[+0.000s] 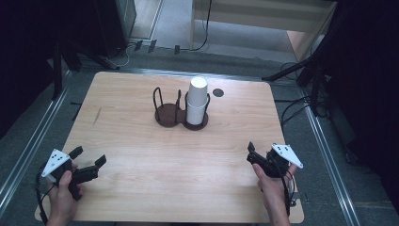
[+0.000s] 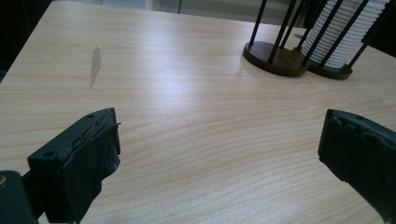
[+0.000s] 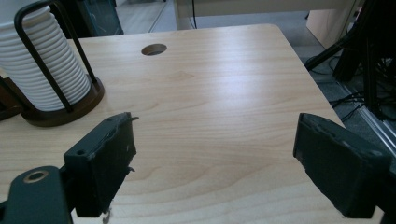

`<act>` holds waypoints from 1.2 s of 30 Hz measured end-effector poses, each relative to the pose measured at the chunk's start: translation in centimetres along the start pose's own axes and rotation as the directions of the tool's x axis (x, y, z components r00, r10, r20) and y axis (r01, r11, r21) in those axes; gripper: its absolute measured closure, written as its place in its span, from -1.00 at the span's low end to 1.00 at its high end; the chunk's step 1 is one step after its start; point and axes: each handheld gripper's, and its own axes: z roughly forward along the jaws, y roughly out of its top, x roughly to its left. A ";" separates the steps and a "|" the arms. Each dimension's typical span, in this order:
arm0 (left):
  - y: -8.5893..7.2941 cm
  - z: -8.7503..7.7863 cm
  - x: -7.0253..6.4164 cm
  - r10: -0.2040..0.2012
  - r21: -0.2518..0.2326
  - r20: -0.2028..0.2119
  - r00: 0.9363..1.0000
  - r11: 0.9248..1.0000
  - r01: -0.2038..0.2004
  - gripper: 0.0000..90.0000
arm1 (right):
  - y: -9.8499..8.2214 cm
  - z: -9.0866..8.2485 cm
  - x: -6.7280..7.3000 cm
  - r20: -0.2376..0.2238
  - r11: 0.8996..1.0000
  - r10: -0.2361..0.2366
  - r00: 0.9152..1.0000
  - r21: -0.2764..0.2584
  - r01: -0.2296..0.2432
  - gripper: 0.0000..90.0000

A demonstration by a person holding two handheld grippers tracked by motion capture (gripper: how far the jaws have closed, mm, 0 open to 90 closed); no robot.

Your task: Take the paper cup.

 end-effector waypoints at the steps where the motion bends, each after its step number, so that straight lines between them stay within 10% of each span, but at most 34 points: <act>1: 0.0 0.0 0.0 0.000 0.001 0.000 1.000 1.000 0.000 -1.00 | 0.2 0.1 0.1 -0.002 1.000 -0.007 1.000 -0.004 0.007 -0.72; 36: 0.0 0.0 0.1 -0.007 -0.001 0.009 1.000 1.000 0.007 -1.00 | 6.5 3.6 7.6 -0.115 0.995 -0.087 0.990 -0.052 0.081 -0.72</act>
